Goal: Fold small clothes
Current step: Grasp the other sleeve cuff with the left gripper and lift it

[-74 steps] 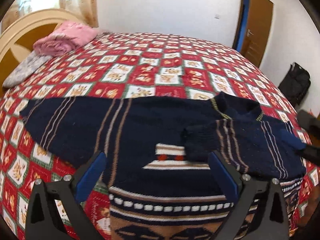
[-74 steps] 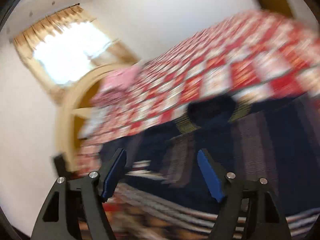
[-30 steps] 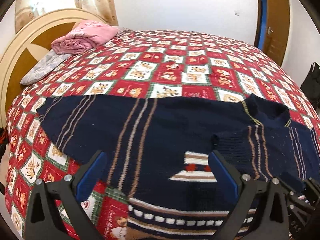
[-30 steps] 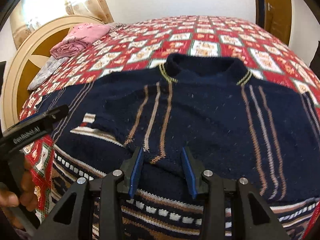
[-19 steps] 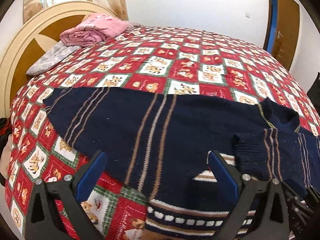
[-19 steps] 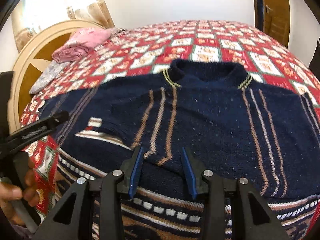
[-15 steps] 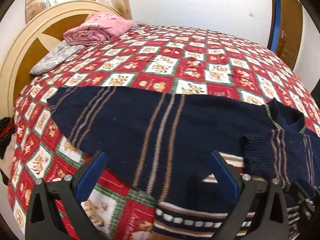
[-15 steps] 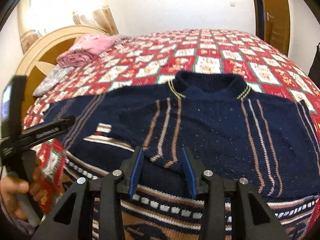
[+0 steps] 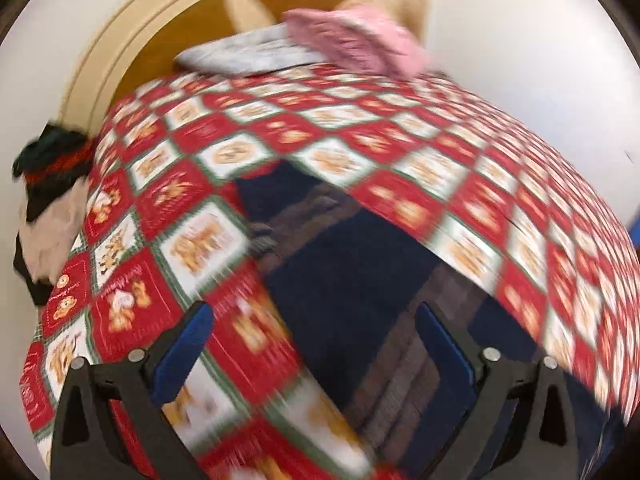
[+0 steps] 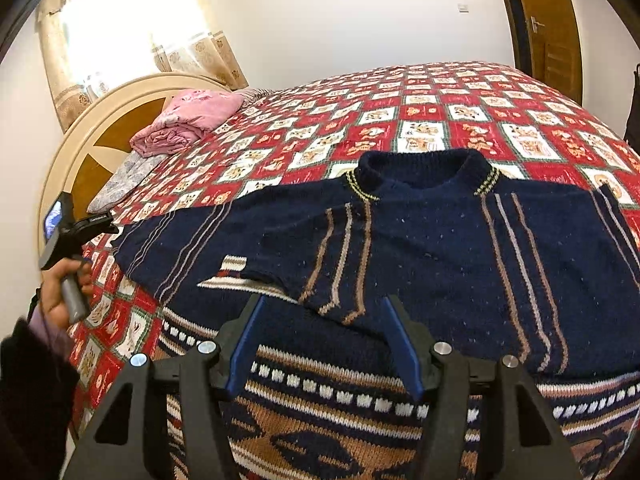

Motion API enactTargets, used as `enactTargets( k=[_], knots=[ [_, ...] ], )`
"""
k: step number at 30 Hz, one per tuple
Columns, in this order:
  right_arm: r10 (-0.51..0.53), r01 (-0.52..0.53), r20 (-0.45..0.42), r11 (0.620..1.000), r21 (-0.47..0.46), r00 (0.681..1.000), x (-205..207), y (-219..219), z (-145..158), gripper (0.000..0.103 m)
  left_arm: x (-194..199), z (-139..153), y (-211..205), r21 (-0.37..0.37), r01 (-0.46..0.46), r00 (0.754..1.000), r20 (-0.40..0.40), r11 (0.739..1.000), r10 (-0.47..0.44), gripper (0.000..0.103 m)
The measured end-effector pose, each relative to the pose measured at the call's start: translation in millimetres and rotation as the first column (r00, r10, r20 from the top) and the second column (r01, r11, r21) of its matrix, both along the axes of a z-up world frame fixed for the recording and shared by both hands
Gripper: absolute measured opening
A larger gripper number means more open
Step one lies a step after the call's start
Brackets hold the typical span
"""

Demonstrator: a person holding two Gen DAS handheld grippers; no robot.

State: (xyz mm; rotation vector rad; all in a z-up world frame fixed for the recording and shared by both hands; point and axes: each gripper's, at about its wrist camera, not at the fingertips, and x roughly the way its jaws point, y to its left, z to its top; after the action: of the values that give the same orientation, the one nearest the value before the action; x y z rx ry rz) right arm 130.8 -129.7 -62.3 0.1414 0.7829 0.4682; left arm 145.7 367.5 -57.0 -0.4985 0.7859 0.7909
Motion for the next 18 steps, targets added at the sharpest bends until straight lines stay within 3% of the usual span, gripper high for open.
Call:
enactTargets(
  k=[4,7,11,13,16,18],
  knots=[
    [-0.018,0.018,0.013,1.000,0.003,1.000,-8.3,-8.7,8.3,0.061,6.2,-24.1,48.7,-0.116,-0.062,0.998,0.025,0.991,0.065,0.079],
    [-0.029,0.029,0.021,1.000,0.008,0.999,-10.3,-13.4,15.9,0.061,9.6,-47.2,70.1,-0.248,-0.088,0.994,0.047,0.965,0.102,0.070],
    [-0.030,0.030,0.022,1.000,0.009,0.999,-8.3,-11.9,18.1,0.061,22.4,-45.8,58.0,-0.160,-0.044,0.998,0.040,0.986,0.051,0.070],
    [-0.022,0.022,0.006,1.000,0.014,1.000,-6.4,-9.1,15.0,0.061,25.9,-47.6,56.7,-0.131,-0.028,0.999,0.039,0.991,0.033,0.064],
    [-0.014,0.014,-0.012,1.000,0.017,1.000,-6.0,-7.7,11.1,0.061,22.7,-48.7,57.9,-0.112,-0.017,0.997,0.069,0.994,0.024,0.045],
    [-0.019,0.019,-0.014,1.000,0.020,1.000,-5.4,-9.2,10.5,0.061,20.1,-47.8,62.8,-0.143,0.010,0.994,0.110,0.990,0.006,0.016]
  ],
)
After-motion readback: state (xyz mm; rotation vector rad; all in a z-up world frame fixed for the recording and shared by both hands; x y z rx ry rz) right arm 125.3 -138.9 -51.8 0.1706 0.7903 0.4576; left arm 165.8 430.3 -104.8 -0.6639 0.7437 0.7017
